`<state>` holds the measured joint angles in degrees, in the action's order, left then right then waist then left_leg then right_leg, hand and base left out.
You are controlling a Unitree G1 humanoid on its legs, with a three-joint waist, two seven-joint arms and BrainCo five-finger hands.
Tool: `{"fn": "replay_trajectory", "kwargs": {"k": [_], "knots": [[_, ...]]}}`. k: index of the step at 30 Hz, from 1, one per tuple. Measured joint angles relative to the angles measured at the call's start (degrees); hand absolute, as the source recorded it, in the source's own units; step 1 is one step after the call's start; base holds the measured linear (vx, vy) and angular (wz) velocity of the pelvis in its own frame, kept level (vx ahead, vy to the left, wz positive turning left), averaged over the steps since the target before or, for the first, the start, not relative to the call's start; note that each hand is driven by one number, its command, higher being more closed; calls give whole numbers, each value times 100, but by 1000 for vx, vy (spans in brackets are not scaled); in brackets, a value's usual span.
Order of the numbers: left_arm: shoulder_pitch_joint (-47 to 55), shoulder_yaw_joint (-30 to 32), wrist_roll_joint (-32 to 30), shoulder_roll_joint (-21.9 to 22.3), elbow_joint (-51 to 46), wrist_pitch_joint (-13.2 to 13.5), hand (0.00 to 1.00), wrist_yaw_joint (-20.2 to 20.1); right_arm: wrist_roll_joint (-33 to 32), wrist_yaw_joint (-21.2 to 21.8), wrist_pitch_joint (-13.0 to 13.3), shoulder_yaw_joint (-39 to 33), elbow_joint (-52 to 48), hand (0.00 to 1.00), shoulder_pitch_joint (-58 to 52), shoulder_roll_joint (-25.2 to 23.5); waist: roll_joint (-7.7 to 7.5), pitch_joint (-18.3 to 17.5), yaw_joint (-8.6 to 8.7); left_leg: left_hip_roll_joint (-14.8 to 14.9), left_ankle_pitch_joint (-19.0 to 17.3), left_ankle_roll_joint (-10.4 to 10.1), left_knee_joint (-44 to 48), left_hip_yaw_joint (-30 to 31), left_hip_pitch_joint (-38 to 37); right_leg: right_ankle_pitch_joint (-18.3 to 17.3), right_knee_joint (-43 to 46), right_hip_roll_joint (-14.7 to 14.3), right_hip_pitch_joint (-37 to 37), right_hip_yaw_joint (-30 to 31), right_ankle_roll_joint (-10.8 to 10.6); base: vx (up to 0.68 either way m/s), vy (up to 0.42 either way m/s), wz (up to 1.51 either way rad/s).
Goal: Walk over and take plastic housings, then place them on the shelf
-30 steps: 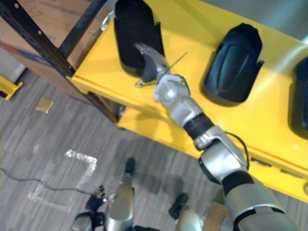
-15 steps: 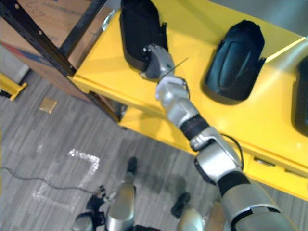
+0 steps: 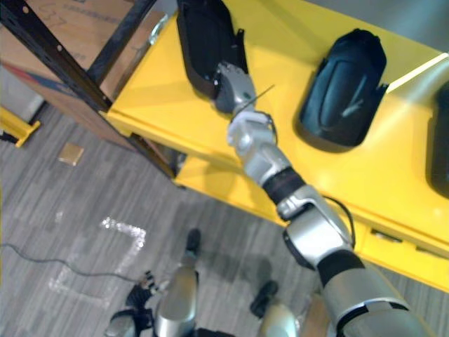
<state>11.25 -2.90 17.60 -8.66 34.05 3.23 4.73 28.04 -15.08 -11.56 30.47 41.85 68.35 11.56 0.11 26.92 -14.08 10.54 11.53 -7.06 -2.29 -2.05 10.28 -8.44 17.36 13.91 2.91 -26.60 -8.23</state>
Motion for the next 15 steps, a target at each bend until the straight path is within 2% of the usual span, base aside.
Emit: {"fn": "replay_trajectory", "kwargs": {"k": [11, 13, 15], "knots": [[-10, -6, -2, -1, 28, 3, 0, 23, 726, -149, -57, 127, 29, 100, -33, -89, -1, 0, 3, 0, 9, -17, -16, -15, -11, 16, -27, -5, -7, 13, 11, 0, 0, 0], [-13, -8, -2, -4, 43, 1, 0, 29, 865, -157, -100, 134, 23, 100, -34, -124, -1, 0, 12, 0, 10, -19, -17, -15, -16, 22, -36, -8, -15, 14, 6, 0, 0, 0], [-13, -11, -2, -6, 43, -2, 0, 55, 1065, -158, -252, 250, -20, 100, -28, -130, -2, 0, 16, 1, 10, -19, -23, -18, -25, 34, -64, -16, -29, 16, -6, 0, 0, 0]]}}
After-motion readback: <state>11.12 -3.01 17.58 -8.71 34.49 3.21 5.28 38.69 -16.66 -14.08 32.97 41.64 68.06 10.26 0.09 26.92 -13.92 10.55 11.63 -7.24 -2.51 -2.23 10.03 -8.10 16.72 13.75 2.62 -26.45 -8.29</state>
